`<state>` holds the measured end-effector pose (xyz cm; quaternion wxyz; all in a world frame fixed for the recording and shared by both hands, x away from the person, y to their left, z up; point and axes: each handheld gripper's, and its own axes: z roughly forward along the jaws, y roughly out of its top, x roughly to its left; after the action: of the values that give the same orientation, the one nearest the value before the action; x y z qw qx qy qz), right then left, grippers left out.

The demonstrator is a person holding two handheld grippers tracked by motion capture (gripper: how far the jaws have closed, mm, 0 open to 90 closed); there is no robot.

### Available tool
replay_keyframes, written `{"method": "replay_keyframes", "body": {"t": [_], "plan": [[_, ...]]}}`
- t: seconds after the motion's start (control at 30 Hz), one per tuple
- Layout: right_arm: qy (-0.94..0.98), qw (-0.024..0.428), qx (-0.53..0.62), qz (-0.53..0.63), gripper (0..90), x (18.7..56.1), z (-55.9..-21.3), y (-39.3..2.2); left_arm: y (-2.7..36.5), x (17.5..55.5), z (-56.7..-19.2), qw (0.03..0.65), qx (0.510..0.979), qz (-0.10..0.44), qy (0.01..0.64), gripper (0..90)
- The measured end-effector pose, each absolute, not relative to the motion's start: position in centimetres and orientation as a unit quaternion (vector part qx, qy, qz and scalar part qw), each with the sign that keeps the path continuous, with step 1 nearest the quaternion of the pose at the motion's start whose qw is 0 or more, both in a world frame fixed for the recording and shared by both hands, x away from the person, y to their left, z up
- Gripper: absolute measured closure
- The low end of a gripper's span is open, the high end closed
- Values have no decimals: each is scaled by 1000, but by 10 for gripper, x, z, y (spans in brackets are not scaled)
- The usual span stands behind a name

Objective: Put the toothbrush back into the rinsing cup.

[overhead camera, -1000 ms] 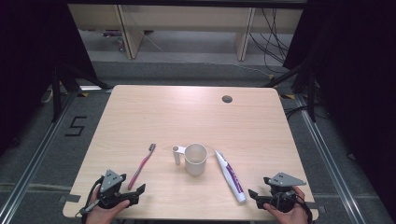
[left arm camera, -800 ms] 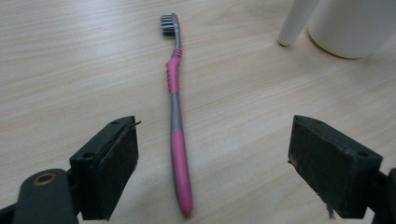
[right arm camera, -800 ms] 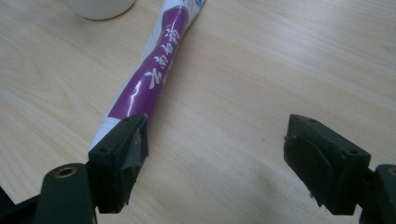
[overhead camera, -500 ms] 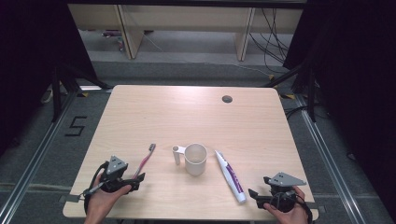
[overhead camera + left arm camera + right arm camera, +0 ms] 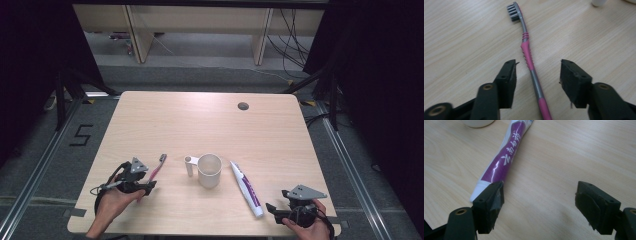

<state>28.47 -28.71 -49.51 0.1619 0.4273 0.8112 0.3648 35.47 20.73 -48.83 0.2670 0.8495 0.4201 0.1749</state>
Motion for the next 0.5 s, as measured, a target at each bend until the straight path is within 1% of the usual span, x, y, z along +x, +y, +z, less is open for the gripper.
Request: {"method": "replay_keyframes", "body": {"t": [0.03,0.07,0.1,0.13,0.17,0.2,0.27,0.3,0.33,0.5], "plan": [[811,162,427,365,243,285,-495,-287,206,357,-489,260,854,171,416,506],[812,160,428,363,243,284,-495,-286,204,362,-489,248,861,160,414,545],[812,160,428,363,243,284,-495,-286,204,362,-489,248,861,160,414,563],[813,163,422,367,243,285,-496,-287,202,364,-489,239,864,162,413,563],[813,162,422,367,244,285,-496,-286,199,367,-488,228,868,164,409,611],[809,159,434,363,245,283,-495,-284,199,367,-488,228,868,164,409,628],[814,163,425,362,247,284,-495,-285,197,372,-486,218,871,159,410,645],[814,153,430,360,248,283,-495,-283,195,374,-487,215,870,163,413,655],[818,167,416,360,249,284,-494,-284,194,377,-486,196,880,155,404,671],[814,167,419,367,250,284,-494,-286,191,385,-489,180,883,144,408,691]]}}
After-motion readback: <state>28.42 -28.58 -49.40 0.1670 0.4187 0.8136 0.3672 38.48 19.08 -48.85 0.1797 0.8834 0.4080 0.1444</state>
